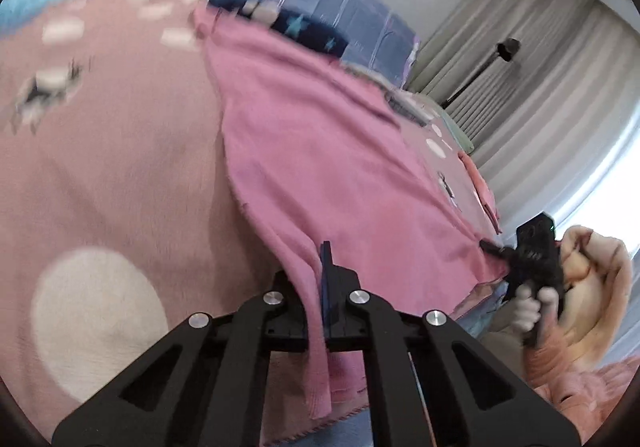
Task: Fold small clothes
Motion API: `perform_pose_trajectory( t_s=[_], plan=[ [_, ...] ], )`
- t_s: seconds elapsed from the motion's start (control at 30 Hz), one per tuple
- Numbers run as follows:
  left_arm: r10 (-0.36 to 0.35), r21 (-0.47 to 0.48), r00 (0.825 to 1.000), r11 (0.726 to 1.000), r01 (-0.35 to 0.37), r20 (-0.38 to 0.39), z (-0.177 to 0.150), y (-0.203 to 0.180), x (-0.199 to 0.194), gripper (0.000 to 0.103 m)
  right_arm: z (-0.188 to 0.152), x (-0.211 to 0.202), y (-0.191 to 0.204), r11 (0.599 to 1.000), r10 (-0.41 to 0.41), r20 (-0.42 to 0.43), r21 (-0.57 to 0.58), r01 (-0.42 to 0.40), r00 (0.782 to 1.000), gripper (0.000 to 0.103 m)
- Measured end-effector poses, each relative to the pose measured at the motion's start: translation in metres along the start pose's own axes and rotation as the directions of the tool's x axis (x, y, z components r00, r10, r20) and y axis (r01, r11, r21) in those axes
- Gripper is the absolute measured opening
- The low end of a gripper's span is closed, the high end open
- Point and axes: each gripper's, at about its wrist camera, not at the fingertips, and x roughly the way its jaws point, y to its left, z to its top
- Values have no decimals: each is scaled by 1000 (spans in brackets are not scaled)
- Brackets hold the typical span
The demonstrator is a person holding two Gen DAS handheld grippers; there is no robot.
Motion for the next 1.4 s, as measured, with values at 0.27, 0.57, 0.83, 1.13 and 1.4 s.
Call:
perform_pose_trajectory(
  t_s=[0.27, 0.57, 0.83, 1.13, 1.4],
  plan=[
    [-112, 80, 972, 992, 97, 207, 19, -41, -82, 3, 8, -72, 45, 969, 247, 189, -63, -240, 950, 3],
    [-122, 129, 949, 988, 87, 291, -3, -87, -135, 3, -30, -142, 90, 967, 226, 290, -185, -177, 930, 3],
    [-68, 101, 969, 994, 46, 236, 39, -70, -81, 4, 13, -94, 82, 983, 107, 312, -178, -52, 944, 4],
    [-11, 95, 974, 995, -11, 226, 113, -53, -35, 4, 84, -49, 73, 983, 33, 338, -182, 31, 940, 6],
    [54, 71, 978, 995, -69, 201, 203, -19, 38, 4, 179, 3, 62, 982, -28, 354, -163, 91, 935, 6]
  ],
)
